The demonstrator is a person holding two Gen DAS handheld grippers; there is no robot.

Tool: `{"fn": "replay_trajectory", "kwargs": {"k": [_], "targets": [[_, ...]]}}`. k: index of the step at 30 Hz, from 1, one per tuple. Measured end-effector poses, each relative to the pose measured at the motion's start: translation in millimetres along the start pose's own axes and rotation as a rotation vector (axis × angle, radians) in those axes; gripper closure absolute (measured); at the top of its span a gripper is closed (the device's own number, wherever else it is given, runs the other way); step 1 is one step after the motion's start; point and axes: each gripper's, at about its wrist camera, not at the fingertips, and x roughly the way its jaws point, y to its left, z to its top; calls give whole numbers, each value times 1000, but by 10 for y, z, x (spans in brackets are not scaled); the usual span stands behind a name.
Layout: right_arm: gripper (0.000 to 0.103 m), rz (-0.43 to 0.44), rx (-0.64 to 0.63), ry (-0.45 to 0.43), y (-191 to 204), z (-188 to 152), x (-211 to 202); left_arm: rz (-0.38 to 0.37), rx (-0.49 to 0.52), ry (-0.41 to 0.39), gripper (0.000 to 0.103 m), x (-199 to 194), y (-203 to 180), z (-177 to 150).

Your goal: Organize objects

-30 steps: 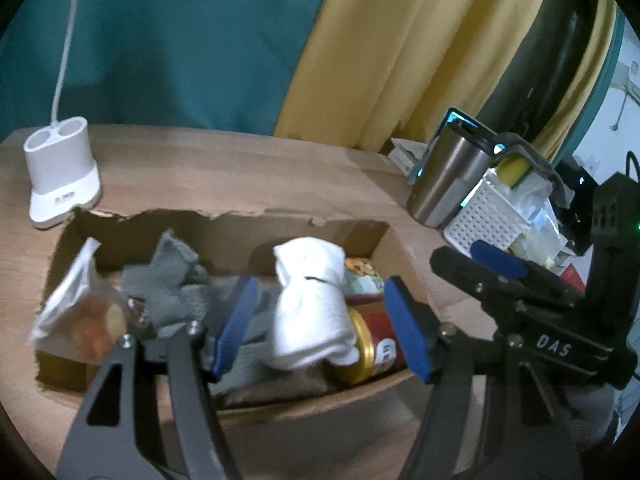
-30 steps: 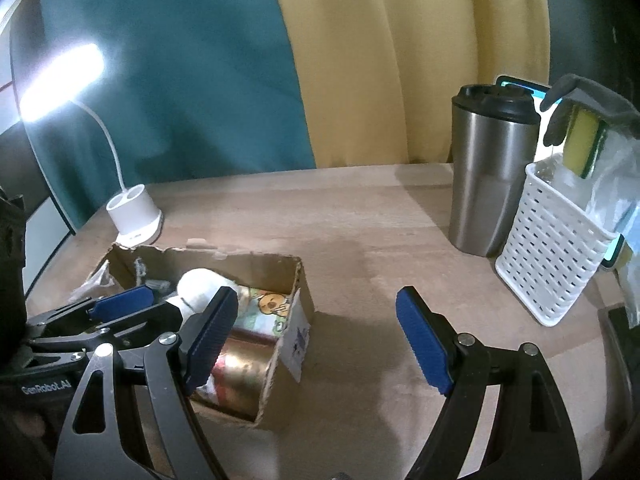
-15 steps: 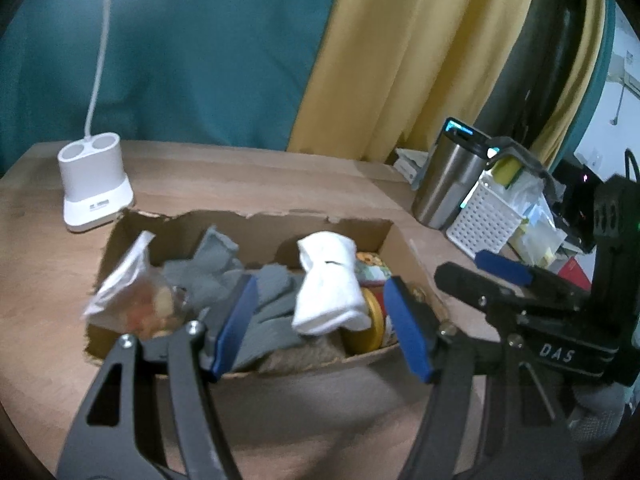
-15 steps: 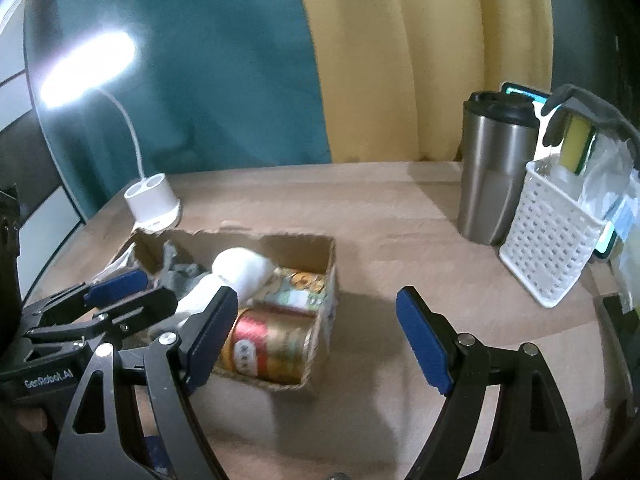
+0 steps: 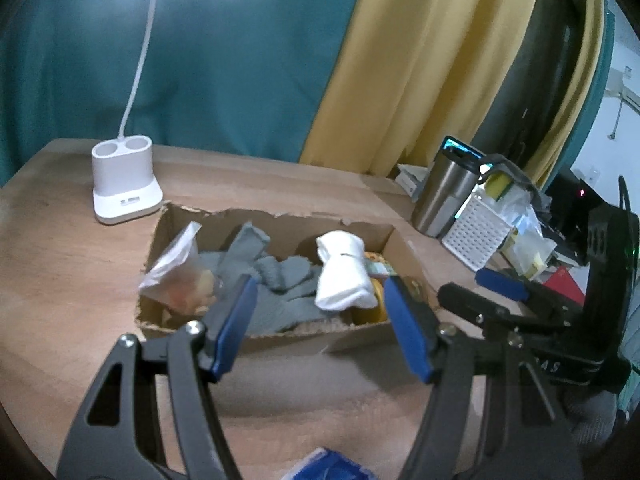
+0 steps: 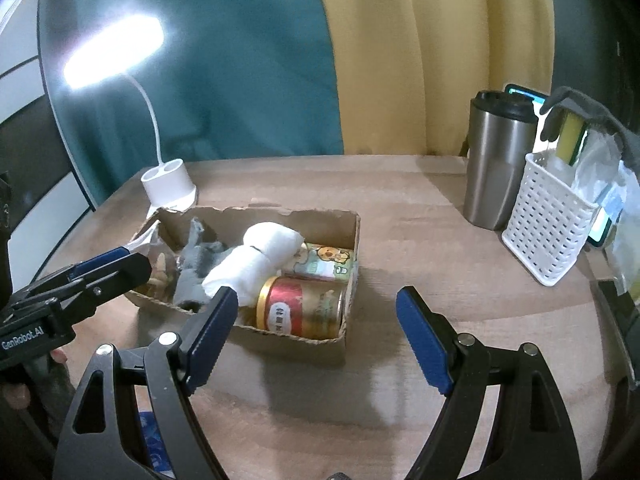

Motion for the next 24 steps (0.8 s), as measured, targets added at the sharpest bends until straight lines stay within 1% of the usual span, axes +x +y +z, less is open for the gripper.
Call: {"fn": "replay_trajectory", "kwargs": {"k": [6, 16, 24], "targets": [[19, -9, -13, -14, 112, -58, -141, -12, -7, -11, 35, -181, 37, -83], [19, -13, -26, 23, 320, -345, -210, -19, -27, 5, 35, -354, 181, -287], [19, -6, -36, 49, 472, -520, -217, -11, -14, 28, 35, -434, 266, -441]]}}
